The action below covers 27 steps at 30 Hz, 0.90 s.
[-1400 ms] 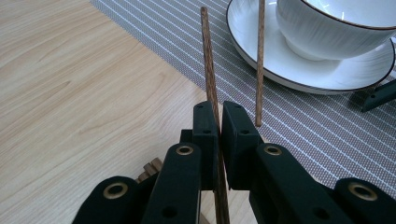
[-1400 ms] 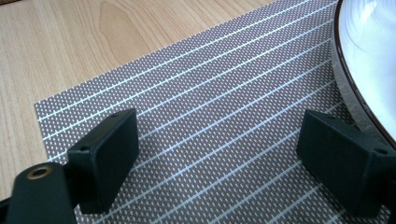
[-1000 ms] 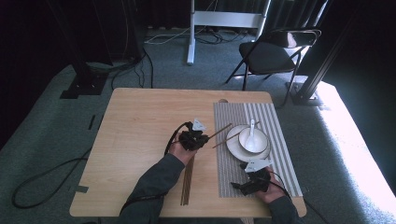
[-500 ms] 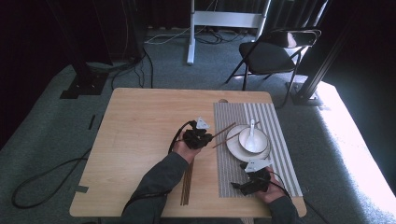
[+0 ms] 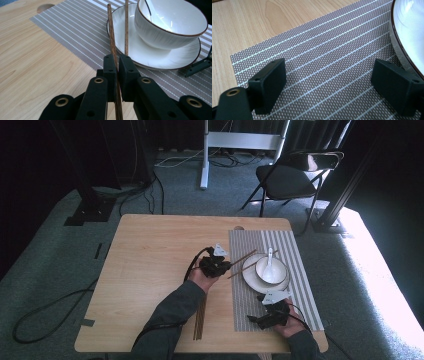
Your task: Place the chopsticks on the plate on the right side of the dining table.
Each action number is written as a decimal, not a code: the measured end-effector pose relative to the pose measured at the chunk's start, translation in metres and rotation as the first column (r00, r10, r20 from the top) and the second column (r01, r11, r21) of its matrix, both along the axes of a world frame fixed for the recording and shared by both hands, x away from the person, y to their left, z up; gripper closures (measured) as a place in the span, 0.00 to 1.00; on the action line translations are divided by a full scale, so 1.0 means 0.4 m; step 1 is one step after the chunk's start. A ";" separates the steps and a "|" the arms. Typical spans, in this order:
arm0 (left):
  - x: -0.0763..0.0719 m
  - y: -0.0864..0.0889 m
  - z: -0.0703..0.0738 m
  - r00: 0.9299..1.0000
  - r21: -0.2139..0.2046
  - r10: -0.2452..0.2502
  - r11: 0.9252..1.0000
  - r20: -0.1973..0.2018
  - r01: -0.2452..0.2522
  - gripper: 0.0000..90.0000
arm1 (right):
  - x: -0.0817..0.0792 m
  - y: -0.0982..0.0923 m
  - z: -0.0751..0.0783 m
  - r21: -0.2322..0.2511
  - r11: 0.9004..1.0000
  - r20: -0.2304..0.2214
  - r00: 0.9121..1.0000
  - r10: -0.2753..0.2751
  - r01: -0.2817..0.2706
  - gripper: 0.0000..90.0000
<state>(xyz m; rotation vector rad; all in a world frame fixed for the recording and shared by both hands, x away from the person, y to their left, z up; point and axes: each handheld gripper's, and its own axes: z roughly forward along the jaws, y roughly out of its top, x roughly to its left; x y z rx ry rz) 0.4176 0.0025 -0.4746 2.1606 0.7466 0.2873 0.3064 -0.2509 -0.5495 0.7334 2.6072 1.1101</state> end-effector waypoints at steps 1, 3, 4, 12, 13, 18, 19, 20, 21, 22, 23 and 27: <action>0.001 -0.003 0.000 1.000 0.001 -0.003 1.000 0.001 0.003 0.95 | 0.000 0.000 0.000 0.000 1.000 0.001 1.000 0.001 -0.001 0.14; 0.002 -0.009 0.000 1.000 -0.001 -0.007 1.000 0.000 0.007 0.95 | 0.000 0.000 0.000 0.000 1.000 0.001 1.000 0.001 -0.001 0.14; 0.003 -0.012 0.000 1.000 -0.003 -0.008 1.000 0.000 0.008 0.95 | 0.000 0.000 0.000 0.000 1.000 0.000 1.000 0.000 0.000 0.14; 0.010 -0.029 -0.002 1.000 0.003 -0.024 1.000 0.002 0.024 0.95 | 0.000 0.000 0.000 0.000 1.000 0.001 1.000 0.000 0.000 0.14; 0.011 -0.031 -0.002 1.000 0.003 -0.023 1.000 0.003 0.023 0.95 | 0.000 0.000 0.000 0.000 1.000 0.002 1.000 0.000 0.000 0.14; 0.014 -0.038 -0.004 1.000 0.002 -0.026 1.000 0.001 0.026 0.95 | 0.000 0.000 0.000 0.000 1.000 0.002 1.000 0.001 -0.001 0.14; 0.015 -0.040 -0.005 1.000 0.002 -0.027 1.000 0.000 0.027 0.95 | 0.000 0.000 0.000 0.000 1.000 0.002 1.000 0.001 -0.001 0.14; 0.016 -0.041 -0.005 1.000 0.004 -0.029 1.000 0.000 0.029 0.95 | 0.000 0.000 0.000 0.000 1.000 0.002 1.000 0.001 -0.001 0.14; 0.017 -0.043 -0.006 1.000 0.003 -0.028 1.000 0.000 0.028 0.95 | 0.000 0.000 0.000 0.000 1.000 0.003 1.000 0.001 -0.001 0.14; 0.018 -0.045 -0.006 1.000 0.002 -0.029 1.000 -0.002 0.029 0.95 | 0.000 0.000 0.000 0.000 1.000 0.002 1.000 0.001 -0.001 0.14; 0.018 -0.046 -0.007 1.000 0.001 -0.030 1.000 -0.003 0.030 0.95 | 0.000 0.000 0.000 0.000 1.000 0.002 1.000 0.001 -0.001 0.14; 0.021 -0.051 -0.007 0.999 0.002 -0.033 0.999 -0.003 0.033 0.95 | 0.000 0.000 0.000 0.000 1.000 0.002 1.000 0.001 -0.001 0.14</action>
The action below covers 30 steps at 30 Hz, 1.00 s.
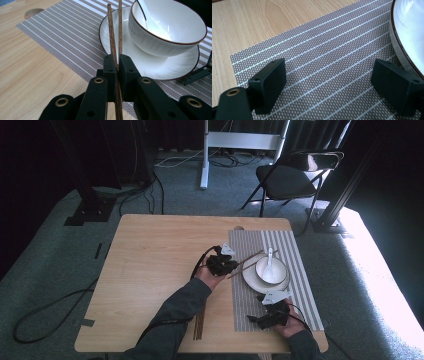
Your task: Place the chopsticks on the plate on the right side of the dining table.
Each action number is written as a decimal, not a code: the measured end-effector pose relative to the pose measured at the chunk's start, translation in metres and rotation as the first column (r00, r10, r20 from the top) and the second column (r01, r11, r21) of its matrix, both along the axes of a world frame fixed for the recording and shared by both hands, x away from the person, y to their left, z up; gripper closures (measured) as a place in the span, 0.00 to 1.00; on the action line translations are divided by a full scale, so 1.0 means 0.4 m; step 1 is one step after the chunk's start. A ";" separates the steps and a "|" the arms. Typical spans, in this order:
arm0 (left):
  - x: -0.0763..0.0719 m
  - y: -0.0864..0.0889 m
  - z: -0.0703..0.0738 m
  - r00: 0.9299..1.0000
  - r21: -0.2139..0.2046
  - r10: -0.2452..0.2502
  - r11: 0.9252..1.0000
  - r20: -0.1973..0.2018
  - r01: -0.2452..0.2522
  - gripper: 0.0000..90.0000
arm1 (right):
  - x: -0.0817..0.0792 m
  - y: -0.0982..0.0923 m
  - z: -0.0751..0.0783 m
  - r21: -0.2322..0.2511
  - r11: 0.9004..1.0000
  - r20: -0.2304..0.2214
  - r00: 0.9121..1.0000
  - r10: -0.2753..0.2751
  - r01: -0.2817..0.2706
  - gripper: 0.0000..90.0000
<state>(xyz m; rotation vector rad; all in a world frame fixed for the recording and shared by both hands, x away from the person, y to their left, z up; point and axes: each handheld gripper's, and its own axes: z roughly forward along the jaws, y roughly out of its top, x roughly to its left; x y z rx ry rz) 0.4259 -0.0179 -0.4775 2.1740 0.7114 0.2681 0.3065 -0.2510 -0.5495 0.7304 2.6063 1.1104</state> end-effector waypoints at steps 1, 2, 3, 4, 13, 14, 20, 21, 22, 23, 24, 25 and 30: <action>0.000 0.000 0.000 1.000 0.000 0.000 1.000 0.000 0.000 0.95 | 0.000 0.000 0.000 0.000 1.000 0.000 1.000 0.000 0.000 0.14; 0.002 -0.003 0.000 1.000 0.000 0.000 1.000 0.001 0.000 0.95 | 0.000 0.000 0.000 0.000 1.000 0.000 1.000 0.000 0.000 0.14; 0.002 -0.004 0.001 1.000 0.000 0.000 1.000 0.000 0.000 0.95 | 0.000 0.000 0.000 0.000 1.000 0.000 1.000 0.000 0.000 0.14; 0.003 -0.005 0.001 1.000 0.001 -0.001 1.000 0.000 0.001 0.95 | 0.000 0.000 0.000 0.000 1.000 0.000 1.000 0.000 0.000 0.14; 0.013 -0.014 0.000 1.000 0.002 -0.001 1.000 0.000 0.001 0.95 | 0.000 0.000 0.000 0.000 1.000 -0.001 1.000 0.000 0.000 0.14; 0.014 -0.015 0.000 1.000 0.001 0.000 1.000 -0.001 0.000 0.94 | 0.000 0.000 0.000 0.000 1.000 -0.001 1.000 0.000 0.000 0.14; 0.024 -0.025 -0.004 1.000 0.001 0.000 1.000 -0.009 0.000 0.95 | 0.000 0.000 0.000 0.001 1.000 -0.002 1.000 -0.001 0.001 0.14; 0.024 -0.025 -0.004 1.000 0.001 0.000 1.000 -0.009 0.000 0.94 | 0.000 0.000 0.000 0.001 1.000 -0.002 1.000 -0.001 0.001 0.14; 0.027 -0.029 -0.006 1.000 0.002 -0.001 1.000 -0.010 0.001 0.94 | 0.000 0.000 0.000 0.001 1.000 -0.002 1.000 -0.001 0.001 0.14; 0.027 -0.029 -0.006 1.000 0.002 -0.001 1.000 -0.010 0.001 0.95 | 0.000 0.000 0.000 0.001 1.000 -0.002 1.000 -0.001 0.001 0.14; 0.030 -0.035 -0.007 1.000 0.000 -0.003 1.000 -0.012 0.003 0.95 | 0.000 0.000 0.000 0.001 1.000 -0.002 1.000 -0.001 0.001 0.14; 0.030 -0.035 -0.007 1.000 0.000 -0.003 1.000 -0.012 0.003 0.95 | 0.000 0.000 0.000 0.001 1.000 -0.002 1.000 -0.001 0.001 0.14; 0.041 -0.046 -0.012 1.000 0.007 -0.003 1.000 -0.018 0.003 0.95 | 0.000 0.000 0.000 0.000 1.000 0.000 1.000 0.000 0.000 0.14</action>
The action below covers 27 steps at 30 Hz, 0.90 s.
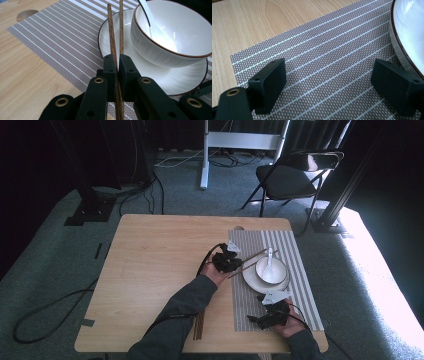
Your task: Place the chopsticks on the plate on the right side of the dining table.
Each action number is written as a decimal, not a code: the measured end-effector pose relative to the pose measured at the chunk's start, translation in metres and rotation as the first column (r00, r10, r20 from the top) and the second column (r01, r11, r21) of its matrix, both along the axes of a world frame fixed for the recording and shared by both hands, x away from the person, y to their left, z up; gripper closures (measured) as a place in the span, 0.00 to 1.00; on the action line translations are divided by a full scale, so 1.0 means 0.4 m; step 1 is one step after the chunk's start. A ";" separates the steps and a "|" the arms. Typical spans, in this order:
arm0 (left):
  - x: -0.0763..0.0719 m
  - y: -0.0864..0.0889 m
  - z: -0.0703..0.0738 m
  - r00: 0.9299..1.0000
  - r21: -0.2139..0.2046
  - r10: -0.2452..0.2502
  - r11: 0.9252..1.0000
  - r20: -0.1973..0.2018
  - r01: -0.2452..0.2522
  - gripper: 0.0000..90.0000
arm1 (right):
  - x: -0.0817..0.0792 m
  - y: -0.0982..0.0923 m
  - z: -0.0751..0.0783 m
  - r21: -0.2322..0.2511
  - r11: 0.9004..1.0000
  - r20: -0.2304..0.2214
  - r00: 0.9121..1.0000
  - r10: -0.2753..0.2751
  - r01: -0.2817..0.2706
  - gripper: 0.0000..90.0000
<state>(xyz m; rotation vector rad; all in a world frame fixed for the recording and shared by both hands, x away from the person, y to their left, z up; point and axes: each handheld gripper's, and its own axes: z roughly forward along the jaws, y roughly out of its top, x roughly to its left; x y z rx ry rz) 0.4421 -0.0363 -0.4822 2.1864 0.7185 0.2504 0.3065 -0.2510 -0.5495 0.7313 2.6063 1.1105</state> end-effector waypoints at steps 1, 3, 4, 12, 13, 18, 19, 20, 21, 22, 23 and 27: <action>0.002 -0.002 -0.001 1.000 -0.001 0.002 1.000 -0.001 -0.002 0.95 | 0.000 0.000 0.000 0.000 1.000 0.000 1.000 0.000 0.000 0.14; 0.004 -0.003 -0.001 1.000 -0.002 0.002 1.000 -0.002 -0.002 0.95 | 0.000 0.000 0.000 -0.001 1.000 0.001 1.000 0.000 0.000 0.14; 0.005 -0.003 -0.001 1.000 -0.002 0.003 1.000 -0.003 -0.003 0.95 | 0.000 0.000 0.000 -0.001 1.000 0.001 1.000 0.000 0.000 0.14; 0.015 -0.008 -0.003 1.000 -0.015 0.006 1.000 -0.009 -0.006 0.95 | -0.005 0.001 0.002 -0.003 1.000 0.001 1.000 -0.008 0.008 0.17; 0.016 -0.009 -0.003 1.000 -0.017 0.002 1.000 -0.010 -0.002 0.95 | -0.006 0.001 0.004 -0.006 1.000 0.000 1.000 -0.007 0.007 0.19; 0.019 -0.018 -0.006 1.000 -0.022 -0.008 1.000 -0.011 0.008 0.94 | -0.010 -0.003 0.012 -0.012 1.000 -0.010 1.000 -0.015 0.015 0.28; 0.020 -0.020 -0.007 1.000 -0.022 -0.006 1.000 -0.010 0.006 0.94 | -0.011 -0.004 0.013 -0.012 1.000 -0.012 1.000 -0.018 0.018 0.28; 0.021 -0.025 -0.008 1.000 -0.023 -0.008 1.000 -0.013 0.008 0.94 | -0.012 -0.007 0.013 -0.013 1.000 -0.013 1.000 -0.021 0.020 0.29; 0.022 -0.027 -0.009 1.000 -0.022 -0.012 1.000 -0.013 0.011 0.94 | -0.015 -0.010 0.015 -0.014 1.000 -0.008 1.000 -0.028 0.028 0.29; 0.022 -0.027 -0.009 1.000 -0.022 -0.012 1.000 -0.013 0.011 0.94 | -0.015 -0.010 0.015 -0.014 1.000 -0.008 1.000 -0.028 0.028 0.29; 0.023 -0.036 -0.012 1.000 -0.025 -0.017 1.000 -0.012 0.017 0.94 | -0.016 -0.012 0.016 -0.011 1.000 -0.006 1.000 -0.029 0.029 0.30; 0.026 -0.047 -0.016 1.000 -0.030 -0.020 0.999 -0.011 0.019 0.94 | -0.027 -0.031 0.029 0.024 1.000 -0.013 1.000 -0.016 0.017 0.34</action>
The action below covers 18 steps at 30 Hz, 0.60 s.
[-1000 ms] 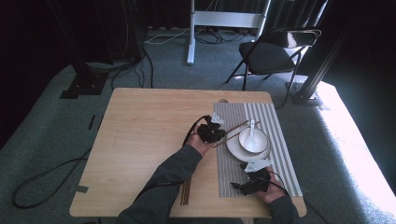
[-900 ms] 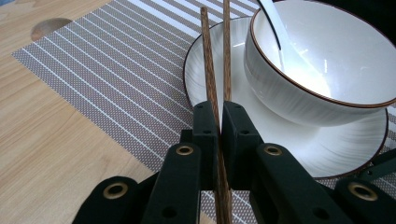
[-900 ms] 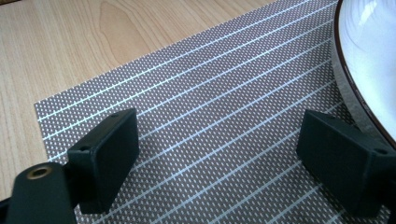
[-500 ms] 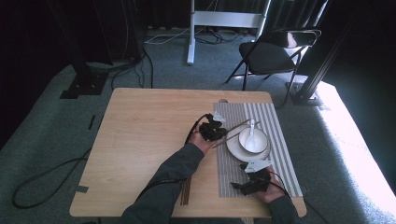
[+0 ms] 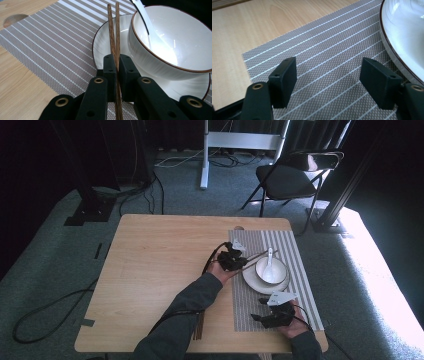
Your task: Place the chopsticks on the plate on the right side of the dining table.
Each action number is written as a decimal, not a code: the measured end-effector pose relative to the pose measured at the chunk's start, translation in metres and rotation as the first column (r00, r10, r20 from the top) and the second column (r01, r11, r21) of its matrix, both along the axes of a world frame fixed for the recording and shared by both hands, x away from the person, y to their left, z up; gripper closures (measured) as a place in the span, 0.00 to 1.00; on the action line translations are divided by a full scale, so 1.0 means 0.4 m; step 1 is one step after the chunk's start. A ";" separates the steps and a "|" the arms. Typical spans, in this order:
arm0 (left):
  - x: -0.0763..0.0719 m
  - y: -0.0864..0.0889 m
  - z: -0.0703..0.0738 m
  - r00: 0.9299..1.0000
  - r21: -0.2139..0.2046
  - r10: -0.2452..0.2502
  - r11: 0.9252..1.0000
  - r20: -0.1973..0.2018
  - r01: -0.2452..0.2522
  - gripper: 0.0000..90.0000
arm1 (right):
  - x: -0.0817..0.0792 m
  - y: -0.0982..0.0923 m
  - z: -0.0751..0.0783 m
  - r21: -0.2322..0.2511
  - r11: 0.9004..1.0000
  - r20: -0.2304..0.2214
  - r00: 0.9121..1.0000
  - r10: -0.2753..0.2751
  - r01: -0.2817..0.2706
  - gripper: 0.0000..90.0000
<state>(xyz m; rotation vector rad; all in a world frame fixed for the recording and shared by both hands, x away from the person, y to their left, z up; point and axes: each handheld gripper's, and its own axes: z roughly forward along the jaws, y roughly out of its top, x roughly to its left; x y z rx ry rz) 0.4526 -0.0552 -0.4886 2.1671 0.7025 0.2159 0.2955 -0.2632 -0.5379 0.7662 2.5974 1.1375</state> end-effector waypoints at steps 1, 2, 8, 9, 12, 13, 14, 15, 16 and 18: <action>0.001 -0.002 -0.001 1.000 0.000 -0.001 1.000 -0.001 0.001 0.94 | -0.002 -0.002 0.001 0.006 1.000 -0.002 1.000 0.003 -0.003 0.34; 0.002 -0.004 -0.002 1.000 0.001 -0.002 1.000 -0.004 0.002 0.94 | -0.003 -0.005 0.002 0.008 1.000 -0.001 1.000 0.003 -0.003 0.34; 0.008 -0.013 -0.009 1.000 0.000 -0.002 1.000 -0.011 0.002 0.94 | -0.003 -0.012 0.001 0.016 1.000 -0.002 1.000 0.004 -0.004 0.34; 0.008 -0.013 -0.009 1.000 0.000 -0.002 1.000 -0.011 0.002 0.94 | -0.003 -0.012 0.001 0.016 1.000 -0.002 1.000 0.004 -0.004 0.34; 0.014 -0.015 -0.012 1.000 0.000 -0.001 1.000 -0.016 0.001 0.94 | -0.006 -0.009 -0.004 0.005 1.000 -0.002 1.000 0.013 -0.013 0.34; 0.016 -0.016 -0.013 1.000 -0.001 0.000 1.000 -0.018 0.000 0.94 | -0.007 -0.008 -0.007 0.004 1.000 -0.004 1.000 0.013 -0.013 0.34; 0.017 -0.017 -0.015 1.000 0.000 0.001 1.000 -0.021 -0.001 0.94 | -0.007 -0.008 -0.009 0.002 1.000 -0.005 1.000 0.013 -0.013 0.34; 0.019 -0.018 -0.017 1.000 0.003 -0.001 1.000 -0.023 0.001 0.94 | -0.006 -0.008 -0.010 0.003 1.000 -0.006 1.000 0.013 -0.013 0.34; 0.019 -0.018 -0.017 1.000 0.003 -0.001 1.000 -0.023 0.001 0.94 | -0.006 -0.008 -0.010 0.003 1.000 -0.006 1.000 0.013 -0.013 0.34; 0.022 -0.020 -0.021 1.000 0.002 0.000 1.000 -0.027 0.000 0.94 | -0.005 -0.008 -0.013 0.004 1.000 -0.001 1.000 0.008 -0.008 0.33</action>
